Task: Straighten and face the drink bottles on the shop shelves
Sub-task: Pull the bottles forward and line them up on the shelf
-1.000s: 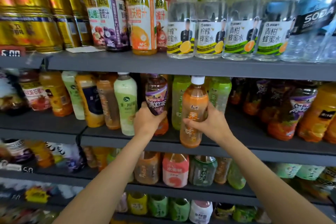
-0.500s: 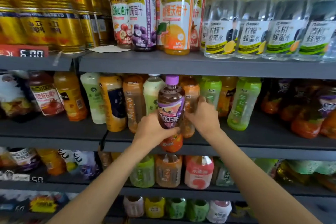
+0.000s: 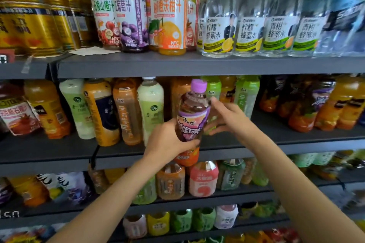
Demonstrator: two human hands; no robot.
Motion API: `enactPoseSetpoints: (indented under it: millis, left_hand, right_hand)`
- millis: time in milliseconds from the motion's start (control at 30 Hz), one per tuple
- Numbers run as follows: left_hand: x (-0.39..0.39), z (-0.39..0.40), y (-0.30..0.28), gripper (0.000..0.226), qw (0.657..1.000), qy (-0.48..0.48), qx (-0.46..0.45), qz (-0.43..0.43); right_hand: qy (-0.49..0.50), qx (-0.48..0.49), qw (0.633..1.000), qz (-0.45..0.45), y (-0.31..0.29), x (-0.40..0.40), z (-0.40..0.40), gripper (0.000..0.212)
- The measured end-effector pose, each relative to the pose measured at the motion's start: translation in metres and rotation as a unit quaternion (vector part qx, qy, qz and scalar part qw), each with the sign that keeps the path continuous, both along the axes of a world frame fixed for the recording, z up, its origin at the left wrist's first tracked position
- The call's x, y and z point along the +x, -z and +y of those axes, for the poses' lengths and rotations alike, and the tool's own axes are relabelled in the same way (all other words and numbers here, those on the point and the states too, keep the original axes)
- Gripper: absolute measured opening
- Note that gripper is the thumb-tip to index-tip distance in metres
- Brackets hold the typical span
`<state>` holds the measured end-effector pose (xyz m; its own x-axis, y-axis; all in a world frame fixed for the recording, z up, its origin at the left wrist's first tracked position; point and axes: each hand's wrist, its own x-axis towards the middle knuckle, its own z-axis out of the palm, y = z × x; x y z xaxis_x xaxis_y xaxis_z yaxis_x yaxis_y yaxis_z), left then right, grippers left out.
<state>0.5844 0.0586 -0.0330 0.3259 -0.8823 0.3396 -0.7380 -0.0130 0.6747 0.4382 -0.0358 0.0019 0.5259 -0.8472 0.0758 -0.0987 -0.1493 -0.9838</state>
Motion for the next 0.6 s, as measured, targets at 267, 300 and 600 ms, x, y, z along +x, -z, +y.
enactPoseSetpoints:
  millis: [267, 300, 600]
  left_hand:
    - [-0.109, -0.066, -0.015, 0.048, 0.999, 0.029, -0.014, 0.000]
    - [-0.122, -0.074, -0.015, 0.048, 1.000, 0.029, -0.010, -0.007]
    - [-0.233, -0.169, 0.002, 0.044, 0.999, -0.013, 0.017, 0.044]
  right_hand:
    - [0.087, -0.093, 0.989, -0.081, 0.006, -0.084, -0.022, 0.032]
    - [0.088, -0.138, 0.985, -0.049, 0.010, -0.099, -0.027, 0.032]
    - [0.128, -0.235, 0.931, 0.248, 0.017, -0.218, -0.104, 0.057]
